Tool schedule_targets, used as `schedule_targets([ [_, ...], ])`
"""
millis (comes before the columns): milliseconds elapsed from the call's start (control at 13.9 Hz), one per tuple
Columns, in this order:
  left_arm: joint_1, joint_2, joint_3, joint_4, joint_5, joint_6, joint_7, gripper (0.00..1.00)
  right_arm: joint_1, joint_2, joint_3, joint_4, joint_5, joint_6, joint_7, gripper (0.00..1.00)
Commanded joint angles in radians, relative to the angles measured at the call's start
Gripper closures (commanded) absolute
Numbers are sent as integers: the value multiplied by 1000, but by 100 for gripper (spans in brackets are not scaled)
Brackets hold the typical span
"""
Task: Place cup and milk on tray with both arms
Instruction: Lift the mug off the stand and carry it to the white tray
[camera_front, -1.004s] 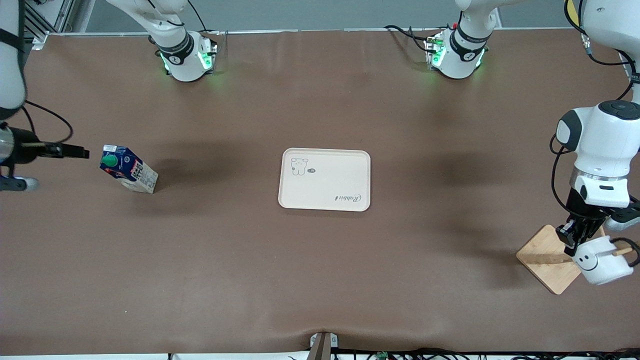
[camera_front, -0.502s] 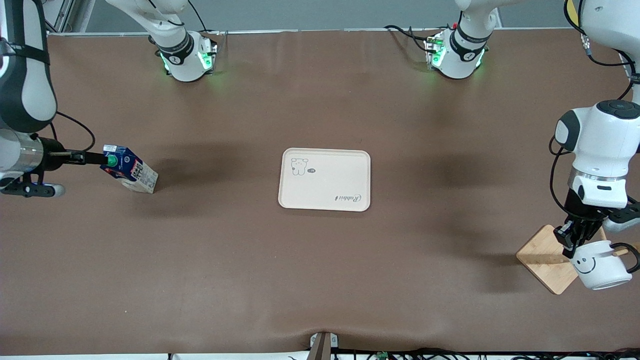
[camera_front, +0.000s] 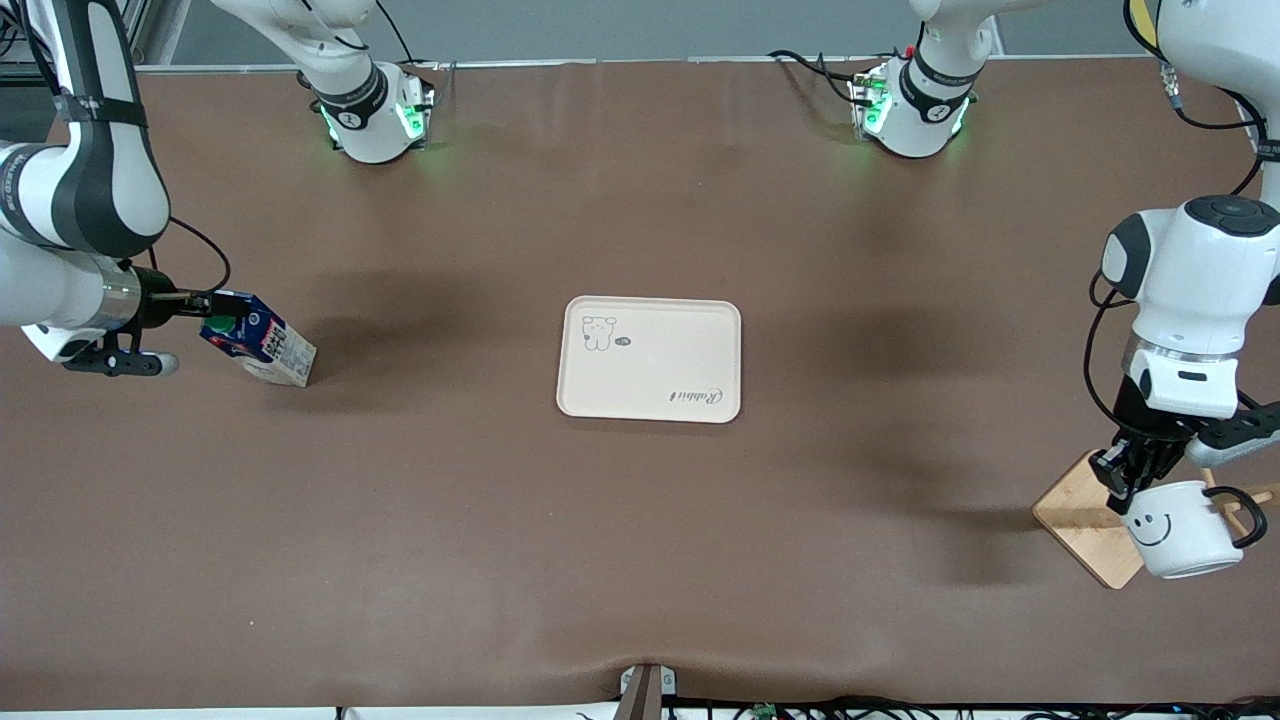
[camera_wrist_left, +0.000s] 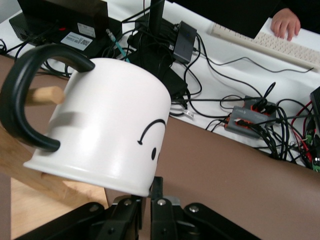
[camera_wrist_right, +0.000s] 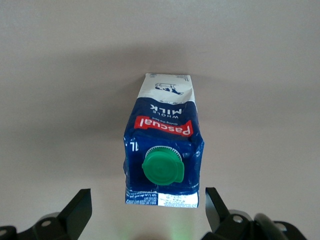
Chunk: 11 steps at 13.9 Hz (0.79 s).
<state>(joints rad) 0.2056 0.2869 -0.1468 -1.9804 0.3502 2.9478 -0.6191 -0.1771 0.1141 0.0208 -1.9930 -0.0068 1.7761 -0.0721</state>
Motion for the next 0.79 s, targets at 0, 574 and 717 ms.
schedule_targets([
  [0,-2,-75,-25,-3,7,-129,-45,100,-1,-33,-1,-42,-7,16,15,0],
  [574,-2,-127,-187,37,-5,-427,-217,100,-7,-31,-1,-89,-30,55,127,0],
  [717,-5,-109,-268,75,-54,-522,-289,100,-8,-28,-2,-89,-45,66,127,0],
])
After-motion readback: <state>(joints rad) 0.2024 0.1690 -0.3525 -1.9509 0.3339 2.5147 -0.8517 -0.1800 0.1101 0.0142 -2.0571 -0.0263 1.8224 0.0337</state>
